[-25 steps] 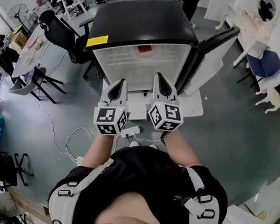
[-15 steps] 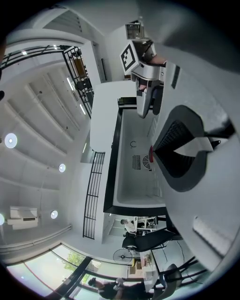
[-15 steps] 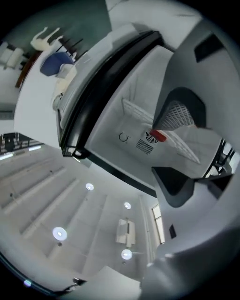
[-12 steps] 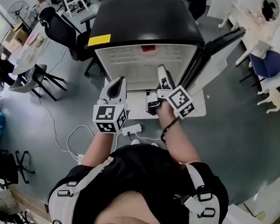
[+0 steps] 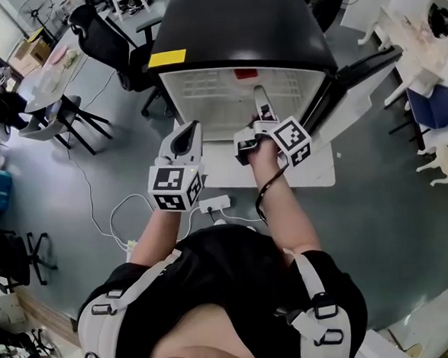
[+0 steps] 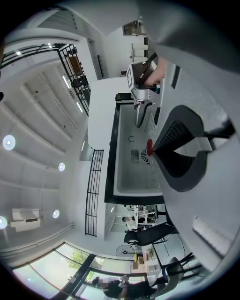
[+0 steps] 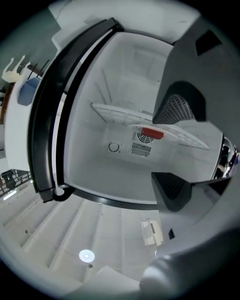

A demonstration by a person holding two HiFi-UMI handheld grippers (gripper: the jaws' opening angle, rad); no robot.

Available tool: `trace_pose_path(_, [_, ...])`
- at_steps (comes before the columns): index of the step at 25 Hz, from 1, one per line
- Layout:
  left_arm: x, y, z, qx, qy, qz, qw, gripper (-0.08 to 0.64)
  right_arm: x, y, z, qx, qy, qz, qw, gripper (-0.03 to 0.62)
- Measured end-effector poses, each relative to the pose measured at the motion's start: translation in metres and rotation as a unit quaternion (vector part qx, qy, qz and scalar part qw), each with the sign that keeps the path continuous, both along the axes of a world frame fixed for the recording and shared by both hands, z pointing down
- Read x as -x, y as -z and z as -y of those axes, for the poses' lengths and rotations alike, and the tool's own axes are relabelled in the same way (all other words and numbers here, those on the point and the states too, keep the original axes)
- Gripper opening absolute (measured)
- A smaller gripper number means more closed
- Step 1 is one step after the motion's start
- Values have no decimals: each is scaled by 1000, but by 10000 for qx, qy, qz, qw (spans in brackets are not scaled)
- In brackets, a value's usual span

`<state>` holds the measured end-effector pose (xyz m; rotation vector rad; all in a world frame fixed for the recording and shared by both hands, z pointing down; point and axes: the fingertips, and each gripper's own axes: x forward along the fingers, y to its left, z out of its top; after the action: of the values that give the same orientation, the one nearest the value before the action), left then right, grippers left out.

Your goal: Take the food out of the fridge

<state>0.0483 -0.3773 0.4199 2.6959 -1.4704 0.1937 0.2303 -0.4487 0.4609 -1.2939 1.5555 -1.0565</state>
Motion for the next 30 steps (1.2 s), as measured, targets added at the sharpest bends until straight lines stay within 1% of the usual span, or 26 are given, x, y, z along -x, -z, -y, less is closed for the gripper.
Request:
trace_pose_path(2, [5, 0, 0, 3, 44, 10, 10000, 3, 1, -1, 7, -33, 58, 230, 9997, 305])
trace_pose_path(4, [10, 0, 0, 15, 84, 20, 10000, 3, 3, -5, 13, 7, 82, 346, 9994, 314])
trace_pose_path(8, [17, -1, -1, 34, 144, 32, 9999, 3, 12, -18, 28, 286, 156, 526, 9981, 318])
trace_pose_path(11, [22, -1, -2, 14, 168, 52, 9998, 3, 18, -31, 41, 469, 155, 567, 9972, 318])
trace_pose_path(14, [28, -1, -2, 1, 218, 47, 9998, 3, 18, -49, 52, 696, 102, 699, 9951, 318])
trace_pose_path(21, [39, -2, 0, 22, 310, 61, 9995, 3, 13, -79, 66, 1054, -26, 1038, 9890, 316])
trace_pose_path(23, [40, -3, 0, 36, 308, 76, 9995, 3, 12, -85, 66, 1088, -14, 1066, 9883, 316])
trace_pose_path(27, [41, -5, 2, 72, 314, 86, 9994, 3, 10, -83, 64, 1061, -42, 969, 9896, 316])
trace_pose_path(30, [39, -6, 1, 91, 277, 92, 9995, 3, 8, -83, 56, 1023, -80, 1067, 9890, 316])
